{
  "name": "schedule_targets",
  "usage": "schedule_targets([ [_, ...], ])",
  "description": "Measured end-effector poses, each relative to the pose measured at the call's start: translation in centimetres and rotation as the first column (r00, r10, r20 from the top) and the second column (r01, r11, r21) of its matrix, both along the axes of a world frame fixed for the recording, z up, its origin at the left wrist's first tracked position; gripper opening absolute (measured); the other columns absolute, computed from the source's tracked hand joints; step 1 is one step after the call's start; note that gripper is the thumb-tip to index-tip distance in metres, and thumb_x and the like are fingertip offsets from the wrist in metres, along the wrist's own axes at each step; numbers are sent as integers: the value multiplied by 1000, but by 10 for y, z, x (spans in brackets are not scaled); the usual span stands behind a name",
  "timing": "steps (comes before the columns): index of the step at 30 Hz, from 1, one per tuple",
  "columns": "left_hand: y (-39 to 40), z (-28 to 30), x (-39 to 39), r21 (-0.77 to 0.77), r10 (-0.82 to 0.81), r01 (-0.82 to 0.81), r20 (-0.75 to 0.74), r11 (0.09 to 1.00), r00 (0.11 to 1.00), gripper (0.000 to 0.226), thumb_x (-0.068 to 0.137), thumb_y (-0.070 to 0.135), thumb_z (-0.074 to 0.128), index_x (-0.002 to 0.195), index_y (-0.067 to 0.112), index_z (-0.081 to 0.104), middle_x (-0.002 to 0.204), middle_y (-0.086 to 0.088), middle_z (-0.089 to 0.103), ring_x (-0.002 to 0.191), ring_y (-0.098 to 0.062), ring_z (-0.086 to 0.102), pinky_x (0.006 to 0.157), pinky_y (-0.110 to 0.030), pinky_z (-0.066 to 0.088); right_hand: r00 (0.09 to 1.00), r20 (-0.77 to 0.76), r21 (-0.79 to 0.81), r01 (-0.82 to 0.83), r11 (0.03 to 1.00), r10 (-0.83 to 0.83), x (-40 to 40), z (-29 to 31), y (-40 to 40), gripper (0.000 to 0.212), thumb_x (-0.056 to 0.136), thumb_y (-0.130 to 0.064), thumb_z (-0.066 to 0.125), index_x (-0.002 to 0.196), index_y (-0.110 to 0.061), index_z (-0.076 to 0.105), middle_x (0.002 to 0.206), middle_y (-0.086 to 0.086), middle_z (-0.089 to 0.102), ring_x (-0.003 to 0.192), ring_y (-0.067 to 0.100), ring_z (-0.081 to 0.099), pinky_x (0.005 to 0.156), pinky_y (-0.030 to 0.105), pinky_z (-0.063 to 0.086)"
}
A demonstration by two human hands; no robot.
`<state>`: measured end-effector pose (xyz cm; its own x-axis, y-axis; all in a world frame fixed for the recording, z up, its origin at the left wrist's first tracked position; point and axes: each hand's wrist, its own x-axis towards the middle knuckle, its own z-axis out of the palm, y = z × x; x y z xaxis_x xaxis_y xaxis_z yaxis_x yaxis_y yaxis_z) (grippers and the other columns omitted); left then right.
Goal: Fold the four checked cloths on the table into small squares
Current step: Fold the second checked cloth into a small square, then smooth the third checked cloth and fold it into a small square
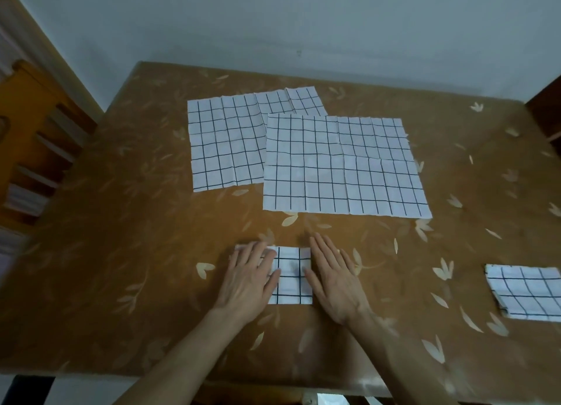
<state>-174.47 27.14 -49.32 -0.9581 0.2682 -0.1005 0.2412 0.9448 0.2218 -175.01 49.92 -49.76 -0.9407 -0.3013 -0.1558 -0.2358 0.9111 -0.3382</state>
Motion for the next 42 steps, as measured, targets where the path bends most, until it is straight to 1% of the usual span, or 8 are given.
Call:
schedule_targets([
  [7,62,18,-57,62,-23,25,-28,998,999,60,106,51,17,148,22,48,153,2,46,141,-20,39,118,-42,35,969,-52,-14,241,970,-242,-56,5,74,68,105,-59,12,166,-27,8,173,-7,8,159,10,-2,127,35,0],
  [14,127,15,-84,56,4,-11,126,998,992,61,107,54,14,162,29,16,170,5,17,156,-15,8,128,-43,10,965,58,188,240,952,-255,-122,-5,146,65,108,-53,13,165,-26,-5,172,-2,-14,157,19,-18,130,47,-2],
  [20,155,-6,-96,-72,11,-1,140,997,990,76,94,66,-6,161,32,-12,171,-3,8,158,-26,-1,126,-55,1,975,31,238,208,949,-222,-105,1,140,64,108,-57,20,165,-27,12,171,1,18,156,27,19,123,45,24],
  [23,154,-9,-98,-143,67,-49,124,989,990,81,92,70,-9,162,30,-4,168,-12,13,157,-34,-1,124,-59,0,986,-107,252,152,956,-129,-87,0,130,60,107,-58,23,155,-24,37,154,1,46,140,25,43,111,41,38],
  [27,141,-9,-101,-187,115,-92,115,978,987,82,94,69,-11,162,29,10,170,-16,9,157,-36,-10,124,-60,-3,993,-113,230,71,971,-45,-63,-15,119,60,106,-59,30,149,-21,48,165,8,36,156,29,27,123,45,18],
  [29,133,-10,-102,-176,123,-103,106,979,987,86,93,69,-17,163,28,11,171,-15,5,158,-32,-10,124,-59,-4,992,-127,214,34,976,-7,-50,-16,112,61,105,-59,32,147,-20,53,161,5,44,149,29,40,121,46,19],
  [35,126,-16,-102,-123,110,-109,7,986,994,78,103,61,4,154,16,40,156,-11,43,143,-31,37,119,-55,28,977,-179,134,-90,987,113,-25,-8,93,57,107,-55,34,146,-20,56,145,-1,61,132,21,59,111,38,30],
  [42,134,-30,-95,-95,28,-33,-49,995,998,64,104,50,16,156,19,38,163,-9,35,148,-29,34,122,-55,25,988,-118,87,113,990,-103,-72,-16,145,63,109,-53,18,162,-22,31,170,-1,23,159,18,11,129,37,6],
])
